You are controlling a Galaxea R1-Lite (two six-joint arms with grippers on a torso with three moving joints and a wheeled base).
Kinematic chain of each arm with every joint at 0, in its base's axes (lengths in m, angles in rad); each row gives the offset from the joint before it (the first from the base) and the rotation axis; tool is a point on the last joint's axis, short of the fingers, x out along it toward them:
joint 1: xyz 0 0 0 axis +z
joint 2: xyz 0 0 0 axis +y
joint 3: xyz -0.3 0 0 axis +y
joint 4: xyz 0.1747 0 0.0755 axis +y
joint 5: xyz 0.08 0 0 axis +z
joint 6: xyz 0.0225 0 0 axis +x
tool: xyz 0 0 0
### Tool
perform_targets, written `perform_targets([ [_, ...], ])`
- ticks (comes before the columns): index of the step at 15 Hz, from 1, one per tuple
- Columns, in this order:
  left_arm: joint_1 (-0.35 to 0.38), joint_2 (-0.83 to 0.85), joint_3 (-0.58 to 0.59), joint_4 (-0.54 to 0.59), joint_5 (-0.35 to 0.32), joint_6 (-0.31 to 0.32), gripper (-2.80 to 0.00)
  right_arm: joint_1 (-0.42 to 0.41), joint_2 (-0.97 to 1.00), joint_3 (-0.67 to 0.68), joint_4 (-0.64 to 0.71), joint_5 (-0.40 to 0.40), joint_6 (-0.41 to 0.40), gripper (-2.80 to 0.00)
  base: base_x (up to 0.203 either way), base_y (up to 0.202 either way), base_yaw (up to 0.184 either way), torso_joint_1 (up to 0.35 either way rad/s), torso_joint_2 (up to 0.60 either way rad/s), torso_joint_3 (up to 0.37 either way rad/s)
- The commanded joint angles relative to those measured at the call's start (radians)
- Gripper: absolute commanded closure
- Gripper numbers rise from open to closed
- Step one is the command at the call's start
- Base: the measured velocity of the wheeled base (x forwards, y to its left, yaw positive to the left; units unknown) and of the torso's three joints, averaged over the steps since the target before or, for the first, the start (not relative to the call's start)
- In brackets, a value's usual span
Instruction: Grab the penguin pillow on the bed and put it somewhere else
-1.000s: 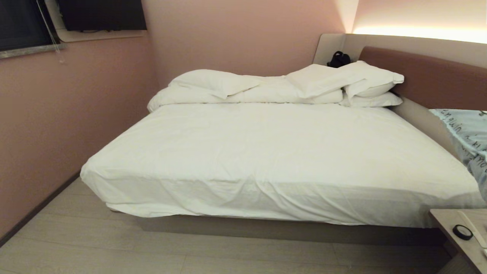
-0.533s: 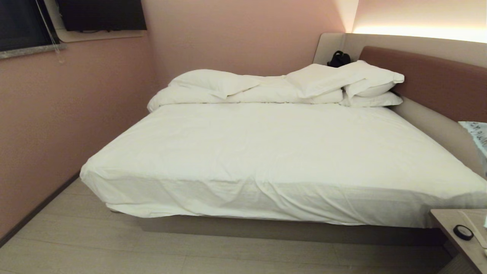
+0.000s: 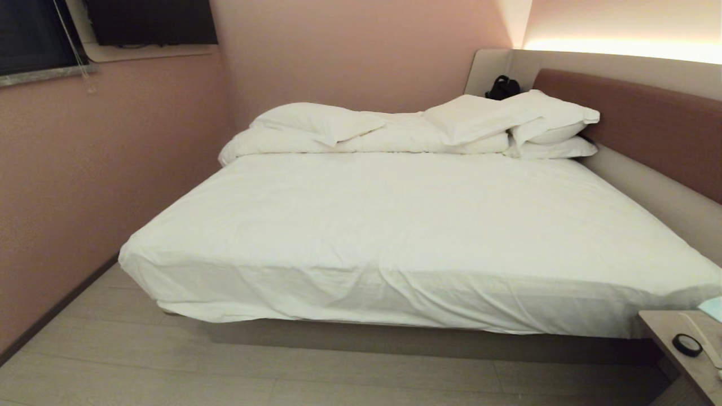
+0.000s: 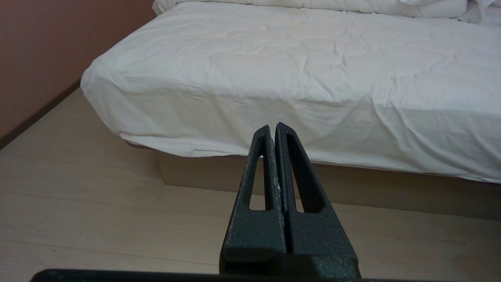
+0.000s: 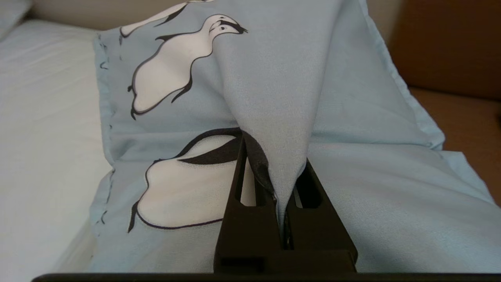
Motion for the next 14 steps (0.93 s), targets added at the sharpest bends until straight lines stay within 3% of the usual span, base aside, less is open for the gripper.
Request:
perform_targets([
  [1,0.000,0.000,0.000,-0.001,0.000,-0.001,0.00,-0.037,0.017,0.017,-0.002,-0.074,0.014,0.00,0.000,0.000,0.000,0.000,0.00,0.000],
  [7,0.000,0.000,0.000,-0.001,0.000,-0.001,0.00,-0.152,0.132,0.007,-0.011,-0.072,0.055,0.00,0.000,0.000,0.000,0.000,0.00,0.000],
  [14,0.000,0.000,0.000,-0.001,0.000,-0.001,0.00,-0.224,0.251,0.007,-0.133,-0.068,0.049,0.00,0.000,0.000,0.000,0.000,0.00,0.000],
])
